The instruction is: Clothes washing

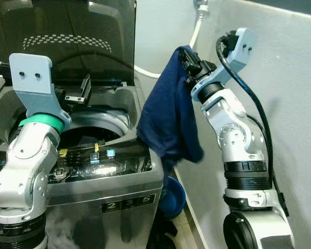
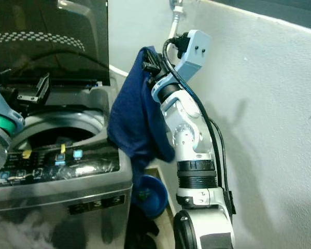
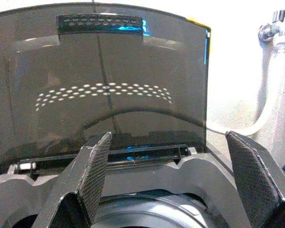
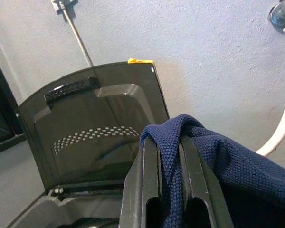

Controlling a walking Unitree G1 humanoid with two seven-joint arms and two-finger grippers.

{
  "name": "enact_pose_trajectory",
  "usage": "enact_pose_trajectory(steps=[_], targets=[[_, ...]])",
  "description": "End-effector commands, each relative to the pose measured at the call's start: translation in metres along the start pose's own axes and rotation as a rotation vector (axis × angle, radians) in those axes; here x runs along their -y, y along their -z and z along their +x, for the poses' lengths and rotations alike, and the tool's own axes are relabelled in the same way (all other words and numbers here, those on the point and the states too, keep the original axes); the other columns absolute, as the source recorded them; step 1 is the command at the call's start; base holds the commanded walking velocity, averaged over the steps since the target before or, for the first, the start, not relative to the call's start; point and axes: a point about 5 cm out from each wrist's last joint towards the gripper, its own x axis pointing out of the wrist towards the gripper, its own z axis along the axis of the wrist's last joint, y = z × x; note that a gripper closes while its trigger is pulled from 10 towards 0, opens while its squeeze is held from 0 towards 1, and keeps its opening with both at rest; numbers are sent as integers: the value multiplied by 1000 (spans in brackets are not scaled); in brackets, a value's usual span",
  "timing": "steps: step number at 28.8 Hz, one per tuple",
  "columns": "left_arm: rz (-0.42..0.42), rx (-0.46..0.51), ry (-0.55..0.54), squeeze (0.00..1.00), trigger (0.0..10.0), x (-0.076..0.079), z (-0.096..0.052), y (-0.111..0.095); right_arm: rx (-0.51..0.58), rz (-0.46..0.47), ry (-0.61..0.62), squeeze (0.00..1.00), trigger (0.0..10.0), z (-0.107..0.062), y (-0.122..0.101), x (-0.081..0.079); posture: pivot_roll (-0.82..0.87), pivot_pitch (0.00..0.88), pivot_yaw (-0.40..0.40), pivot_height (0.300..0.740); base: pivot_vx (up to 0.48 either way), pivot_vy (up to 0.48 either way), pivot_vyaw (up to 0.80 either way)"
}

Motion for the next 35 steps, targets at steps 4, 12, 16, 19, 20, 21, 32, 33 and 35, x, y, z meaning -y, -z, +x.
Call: enact_pose_trajectory(steps=[4,12,16,19,20,21,32,33,35], targets=[[5,-5,-3,0,10000,-1,-2,-1,13,10,-12,0,10000,1,-3,-3,134,21,-49,740,0,480,0],[26,-7,-1,0,10000,-1,-3,-2,10,15,-9,0,10000,0,-1,-2,137,24,-46,740,0,420,0],[63,-12,-7,0,10000,-3,-3,-2,7,14,-10,0,10000,0,-1,-2,138,26,-48,740,0,-240,0],[70,-23,-14,0,10000,-5,-4,0,6,15,-10,0,10000,0,0,-2,139,25,-48,740,0,-480,0],[70,-23,-14,0,10000,-5,-4,0,6,15,-10,0,10000,0,0,-2,139,25,-48,740,0,-480,0],[70,-23,-14,0,10000,-5,-4,0,6,15,-10,0,10000,0,0,-2,139,25,-48,740,0,-480,0],[27,-26,-34,0,10000,-7,-3,0,-7,13,-10,0,10000,0,3,-1,139,23,-50,740,0,-87,0],[30,-23,-29,0,10000,-6,-2,-1,-8,12,-11,0,10000,0,3,-1,138,25,-51,740,0,0,0],[28,-21,-24,0,10000,-5,-3,-1,-9,11,-12,0,10000,0,3,-1,138,28,-54,740,0,0,0]])
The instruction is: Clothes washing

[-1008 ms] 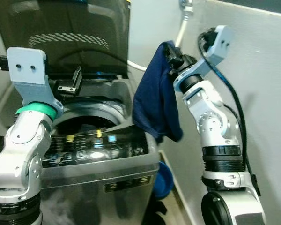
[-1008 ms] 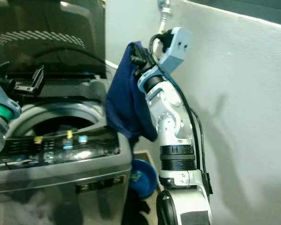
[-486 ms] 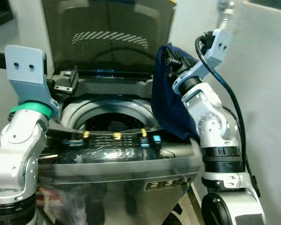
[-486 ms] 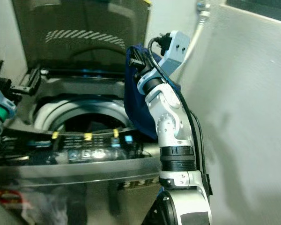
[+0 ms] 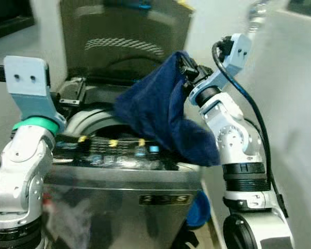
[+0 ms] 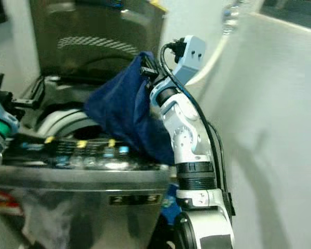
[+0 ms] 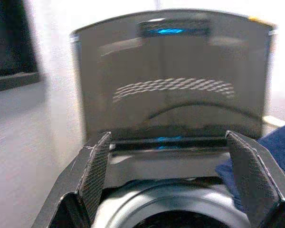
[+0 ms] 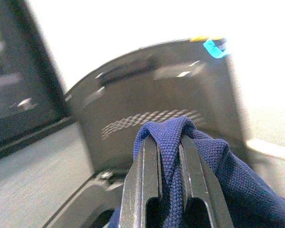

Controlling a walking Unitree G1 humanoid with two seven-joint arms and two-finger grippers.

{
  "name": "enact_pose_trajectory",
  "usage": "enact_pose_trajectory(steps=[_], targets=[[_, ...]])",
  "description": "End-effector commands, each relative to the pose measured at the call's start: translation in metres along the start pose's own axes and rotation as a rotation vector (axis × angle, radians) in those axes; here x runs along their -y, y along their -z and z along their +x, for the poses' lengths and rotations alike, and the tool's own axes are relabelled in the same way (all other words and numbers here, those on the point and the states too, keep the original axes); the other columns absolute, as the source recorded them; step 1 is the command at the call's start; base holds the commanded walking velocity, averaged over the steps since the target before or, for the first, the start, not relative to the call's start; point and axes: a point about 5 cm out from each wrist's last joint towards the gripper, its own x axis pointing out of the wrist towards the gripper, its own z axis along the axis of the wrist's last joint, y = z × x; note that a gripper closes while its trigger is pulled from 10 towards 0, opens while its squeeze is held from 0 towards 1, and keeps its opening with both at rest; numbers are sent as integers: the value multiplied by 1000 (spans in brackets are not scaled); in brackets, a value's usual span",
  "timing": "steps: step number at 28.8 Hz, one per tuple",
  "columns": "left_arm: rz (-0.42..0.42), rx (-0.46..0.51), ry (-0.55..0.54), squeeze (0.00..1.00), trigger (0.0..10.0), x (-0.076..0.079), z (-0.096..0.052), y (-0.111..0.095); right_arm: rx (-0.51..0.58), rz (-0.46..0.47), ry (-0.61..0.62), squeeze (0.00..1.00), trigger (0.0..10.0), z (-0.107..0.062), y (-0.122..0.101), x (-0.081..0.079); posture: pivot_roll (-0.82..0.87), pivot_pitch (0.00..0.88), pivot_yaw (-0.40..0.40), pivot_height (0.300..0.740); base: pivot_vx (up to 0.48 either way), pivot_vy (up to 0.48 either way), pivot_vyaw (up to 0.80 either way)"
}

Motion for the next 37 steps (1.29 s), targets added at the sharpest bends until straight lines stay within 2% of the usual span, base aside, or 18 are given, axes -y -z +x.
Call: enact_pose_trajectory(steps=[1,15,30,31,32,33,35,37], targets=[[-7,6,6,0,10000,1,0,-2,10,-1,-20,0,10000,2,-2,-6,138,28,-54,740,0,0,0],[-12,19,0,0,10000,0,1,-5,10,9,-8,0,10000,-3,0,-9,135,72,-29,740,0,0,0],[-15,11,4,0,10000,2,6,-3,-2,-7,-28,0,10000,-5,2,-12,133,33,-16,740,0,0,0],[-19,-1,10,0,10000,2,5,-1,-24,-16,-60,0,10000,-5,4,-15,136,25,-19,740,0,0,0],[15,-20,-6,0,10000,0,4,2,-93,-51,-129,0,10000,-4,14,-22,144,12,-41,740,0,0,0],[15,-20,-6,0,10000,0,4,2,-93,-51,-129,0,10000,-4,14,-22,144,12,-41,740,0,0,0],[83,-43,-37,0,10000,-4,2,7,-180,-97,-210,0,10000,-4,27,-32,150,9,-55,740,0,0,0],[110,-53,-52,0,10000,-7,1,9,-196,-108,-224,0,10000,-3,31,-35,151,8,-58,740,0,0,0]])
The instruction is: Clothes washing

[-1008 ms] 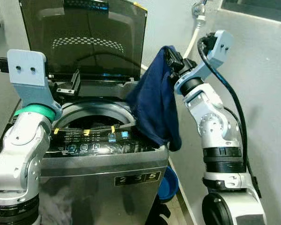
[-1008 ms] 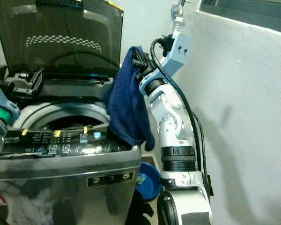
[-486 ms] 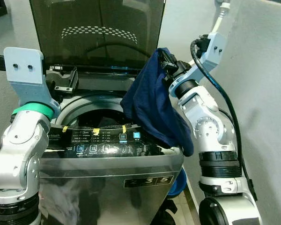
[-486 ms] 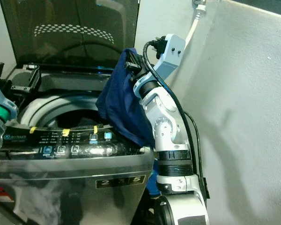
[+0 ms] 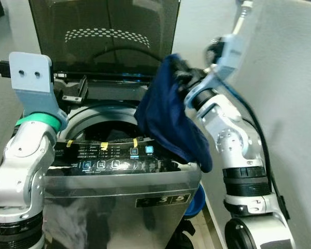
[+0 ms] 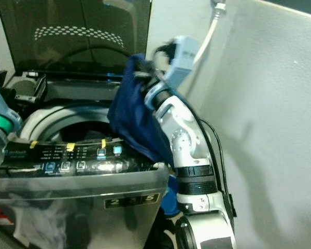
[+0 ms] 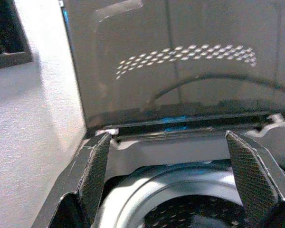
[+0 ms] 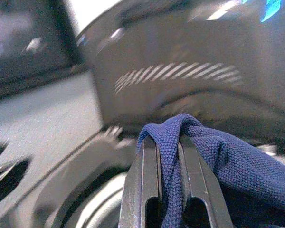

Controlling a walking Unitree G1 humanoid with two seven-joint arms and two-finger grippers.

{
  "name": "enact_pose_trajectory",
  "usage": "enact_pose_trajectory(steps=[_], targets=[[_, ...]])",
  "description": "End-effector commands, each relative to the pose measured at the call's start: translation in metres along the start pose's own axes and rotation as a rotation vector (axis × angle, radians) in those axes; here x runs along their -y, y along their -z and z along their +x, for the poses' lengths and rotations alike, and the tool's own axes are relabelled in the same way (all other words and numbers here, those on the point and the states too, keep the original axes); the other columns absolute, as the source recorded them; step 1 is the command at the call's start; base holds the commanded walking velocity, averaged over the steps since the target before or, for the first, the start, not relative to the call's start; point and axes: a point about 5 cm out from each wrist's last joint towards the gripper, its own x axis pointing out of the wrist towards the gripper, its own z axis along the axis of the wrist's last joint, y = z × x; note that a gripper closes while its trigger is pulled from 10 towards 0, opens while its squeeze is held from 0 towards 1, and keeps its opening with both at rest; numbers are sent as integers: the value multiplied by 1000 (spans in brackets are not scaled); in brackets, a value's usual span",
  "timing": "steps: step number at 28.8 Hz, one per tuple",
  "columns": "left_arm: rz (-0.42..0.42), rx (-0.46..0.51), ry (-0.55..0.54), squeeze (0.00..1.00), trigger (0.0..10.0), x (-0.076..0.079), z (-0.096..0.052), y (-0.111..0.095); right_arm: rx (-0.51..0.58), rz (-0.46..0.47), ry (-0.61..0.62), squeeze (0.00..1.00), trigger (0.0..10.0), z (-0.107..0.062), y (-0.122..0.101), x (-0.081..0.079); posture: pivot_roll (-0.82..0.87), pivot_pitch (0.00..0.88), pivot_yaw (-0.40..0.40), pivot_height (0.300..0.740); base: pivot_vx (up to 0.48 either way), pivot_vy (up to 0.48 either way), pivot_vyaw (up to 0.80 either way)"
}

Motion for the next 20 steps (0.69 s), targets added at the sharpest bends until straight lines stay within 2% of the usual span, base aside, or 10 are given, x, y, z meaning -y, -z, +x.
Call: enact_pose_trajectory(steps=[1,8,15,16,18,19,20], targets=[[29,-19,-13,0,10000,-1,-2,3,-32,-9,-14,0,10000,0,6,-1,151,8,-58,740,0,0,0],[28,-29,-33,0,10000,-7,-8,5,-14,20,-25,0,10000,10,4,-7,160,21,-81,740,0,0,0],[20,-31,-37,0,10000,-6,-10,6,-10,36,-27,0,10000,11,4,-9,151,25,-78,740,0,0,0],[10,-32,-42,0,10000,-6,-8,8,-6,42,-39,0,10000,19,1,-13,120,24,-51,740,0,0,0],[10,-32,-42,0,10000,-6,-8,8,-6,42,-39,0,10000,19,1,-13,120,24,-51,740,0,0,0],[-3,-34,-38,0,10000,-3,-5,9,26,14,-56,0,10000,39,-12,-21,113,18,-41,740,0,0,0],[-3,-34,-38,0,10000,-3,-5,9,26,14,-56,0,10000,39,-12,-21,113,18,-41,740,0,0,0]])
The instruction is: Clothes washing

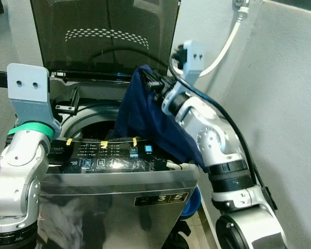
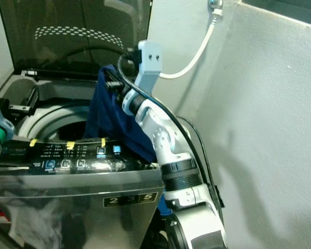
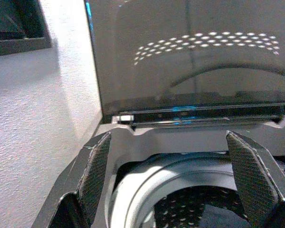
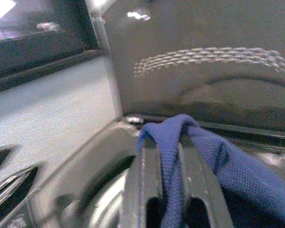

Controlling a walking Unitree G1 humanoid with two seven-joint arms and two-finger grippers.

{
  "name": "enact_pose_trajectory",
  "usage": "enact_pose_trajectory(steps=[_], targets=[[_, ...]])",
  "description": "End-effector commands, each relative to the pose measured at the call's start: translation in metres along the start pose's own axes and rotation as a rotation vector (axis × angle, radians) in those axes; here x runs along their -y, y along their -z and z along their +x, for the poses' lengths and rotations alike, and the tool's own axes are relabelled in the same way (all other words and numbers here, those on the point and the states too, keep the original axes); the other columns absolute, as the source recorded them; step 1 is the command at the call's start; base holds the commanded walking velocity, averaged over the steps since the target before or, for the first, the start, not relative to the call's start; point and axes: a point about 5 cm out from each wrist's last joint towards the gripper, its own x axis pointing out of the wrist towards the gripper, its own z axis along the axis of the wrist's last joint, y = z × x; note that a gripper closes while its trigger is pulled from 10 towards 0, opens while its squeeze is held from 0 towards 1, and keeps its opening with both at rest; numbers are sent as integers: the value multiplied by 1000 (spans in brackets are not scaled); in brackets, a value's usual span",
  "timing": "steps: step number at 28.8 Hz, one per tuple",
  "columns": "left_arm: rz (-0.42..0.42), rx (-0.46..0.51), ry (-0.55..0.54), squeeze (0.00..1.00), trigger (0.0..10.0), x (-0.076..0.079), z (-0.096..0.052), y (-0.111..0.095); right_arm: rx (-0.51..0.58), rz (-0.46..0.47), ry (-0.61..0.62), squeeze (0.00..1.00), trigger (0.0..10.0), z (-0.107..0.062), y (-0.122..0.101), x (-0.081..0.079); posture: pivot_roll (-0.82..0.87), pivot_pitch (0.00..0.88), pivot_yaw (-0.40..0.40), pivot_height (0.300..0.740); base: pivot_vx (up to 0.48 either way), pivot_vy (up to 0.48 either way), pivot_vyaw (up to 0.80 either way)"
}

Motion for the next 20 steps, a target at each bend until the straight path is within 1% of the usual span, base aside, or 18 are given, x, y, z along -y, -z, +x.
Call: enact_pose_trajectory(steps=[1,2,3,4,5,7,8,9,10,11,12,14,15,16,18,19,20], targets=[[-12,-7,17,0,10000,8,3,3,161,24,-49,0,10000,22,-41,-18,124,23,-49,740,0,0,0],[-12,-7,17,0,10000,8,3,3,161,24,-49,0,10000,22,-41,-18,124,23,-49,740,0,0,0],[-14,-2,27,0,10000,12,5,2,301,144,-57,0,10000,33,-77,-26,131,24,-62,740,0,0,0],[-14,-2,27,0,10000,12,5,2,301,144,-57,0,10000,33,-77,-26,131,24,-62,740,0,0,0],[-6,0,32,0,10000,14,4,1,403,278,-68,0,10000,38,-102,-31,140,29,-78,740,0,0,0],[-6,0,32,0,10000,14,4,1,403,278,-68,0,10000,38,-102,-31,140,29,-78,740,0,0,0],[-1,-1,29,0,10000,14,2,1,443,407,-68,0,10000,41,-111,-31,146,35,-86,740,0,0,0],[-1,-1,29,0,10000,14,2,1,443,407,-68,0,10000,41,-111,-31,146,35,-86,740,0,0,0],[3,-4,24,0,10000,12,0,2,445,496,-64,0,10000,43,-110,-31,155,39,-93,740,0,0,0],[7,-8,20,0,10000,11,-2,2,407,528,-56,0,10000,46,-101,-31,161,42,-99,740,0,0,0],[9,-10,17,0,10000,10,-3,2,379,539,-49,0,10000,48,-94,-32,161,42,-99,740,0,0,0],[10,-11,16,0,10000,10,-3,2,364,538,-46,0,10000,48,-90,-32,161,42,-99,740,0,0,0],[11,-9,12,0,10000,9,-3,1,265,452,-49,0,10000,52,-72,-36,165,46,-102,740,0,0,0],[11,-8,11,0,10000,8,-3,1,156,314,-56,0,10000,53,-51,-39,165,46,-102,740,0,0,0],[11,-8,11,0,10000,8,-3,1,156,314,-56,0,10000,53,-51,-39,165,46,-102,740,0,0,0],[11,-8,10,0,10000,7,-3,1,79,217,-62,0,10000,53,-36,-41,165,46,-102,740,0,0,0],[11,-8,10,0,10000,7,-3,1,79,217,-62,0,10000,53,-36,-41,165,46,-102,740,0,0,0]])
